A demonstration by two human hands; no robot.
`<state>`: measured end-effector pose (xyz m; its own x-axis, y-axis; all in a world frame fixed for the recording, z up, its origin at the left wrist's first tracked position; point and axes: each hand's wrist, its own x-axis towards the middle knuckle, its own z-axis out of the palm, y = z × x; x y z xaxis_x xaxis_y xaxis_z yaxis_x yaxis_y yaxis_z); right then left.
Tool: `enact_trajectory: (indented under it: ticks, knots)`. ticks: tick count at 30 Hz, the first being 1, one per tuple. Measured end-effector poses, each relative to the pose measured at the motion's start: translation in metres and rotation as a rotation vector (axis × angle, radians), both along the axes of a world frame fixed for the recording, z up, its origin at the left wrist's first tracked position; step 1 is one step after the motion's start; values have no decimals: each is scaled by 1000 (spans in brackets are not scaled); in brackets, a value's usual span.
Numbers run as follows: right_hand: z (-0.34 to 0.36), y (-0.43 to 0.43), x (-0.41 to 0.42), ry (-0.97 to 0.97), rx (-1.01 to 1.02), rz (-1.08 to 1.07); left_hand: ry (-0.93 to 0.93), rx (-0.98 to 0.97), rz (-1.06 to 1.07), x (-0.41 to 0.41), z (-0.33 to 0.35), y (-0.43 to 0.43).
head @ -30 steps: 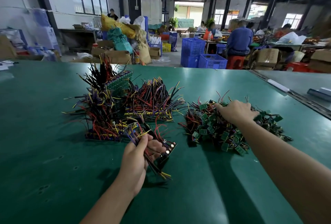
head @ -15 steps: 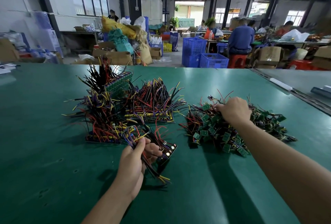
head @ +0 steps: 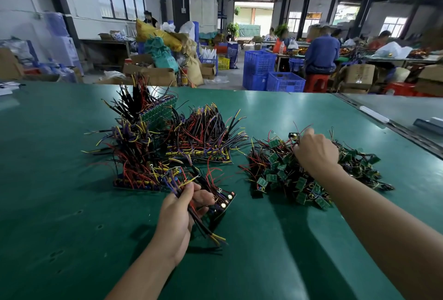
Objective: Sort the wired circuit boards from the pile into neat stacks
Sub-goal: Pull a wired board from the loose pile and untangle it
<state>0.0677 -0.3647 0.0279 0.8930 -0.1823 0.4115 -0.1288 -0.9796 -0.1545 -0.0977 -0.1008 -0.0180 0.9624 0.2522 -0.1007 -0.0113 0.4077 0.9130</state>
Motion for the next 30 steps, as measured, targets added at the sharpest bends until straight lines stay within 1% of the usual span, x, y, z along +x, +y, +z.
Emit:
enact_trajectory:
  ticks: [2,3,4,6,8,10,11,13,14,16,18,19,21,23,24,25,26,27,28,29,30]
  knots:
    - [2,-1,2,15,6,34,7,10,-2,1,0,0]
    - [2,-1,3,-9,42,45,12,17,-4,1,0,1]
    - [3,-2,3,-53,130,51,17,28,-6,1,0,1]
    - [3,-4,0,-187,387,59,21,56,-14,1,-1,1]
    - [5,0,-7,-310,588,72,19,52,-32,1,-1,2]
    - [8,13,-20,-399,711,124,7,-39,-60,2,1,3]
    - [8,22,-29,-411,760,163,0,-110,-71,1,3,3]
    - [6,42,-49,-386,838,258,-2,-216,-75,-1,5,1]
    - [2,54,-61,-370,862,318,2,-230,-69,-1,5,0]
    - [-10,80,-88,-393,830,468,-2,-228,-44,-1,5,-3]
    - [-25,106,-115,-431,741,636,-24,-233,-20,0,6,-4]
    - [-31,118,-127,-384,716,712,-43,-234,-23,1,7,-5]
    - [-38,135,-145,-191,669,859,-63,-223,-42,1,9,-5]
    - [-39,143,-154,6,514,989,-27,-163,-13,1,6,-3]
    - [-35,141,-155,25,443,1021,1,-126,24,2,4,-2]
    - [-30,135,-149,-36,399,996,25,-104,59,3,3,-1]
    - [-25,125,-138,-155,359,899,39,-107,82,4,3,1]
    - [-16,110,-123,-271,306,723,49,-116,91,4,4,3]
    - [-6,92,-104,-332,253,522,53,-112,86,3,4,5]
    - [3,71,-85,-315,203,342,55,-95,69,2,6,5]
    - [10,50,-67,-240,168,200,59,-77,51,0,7,6]
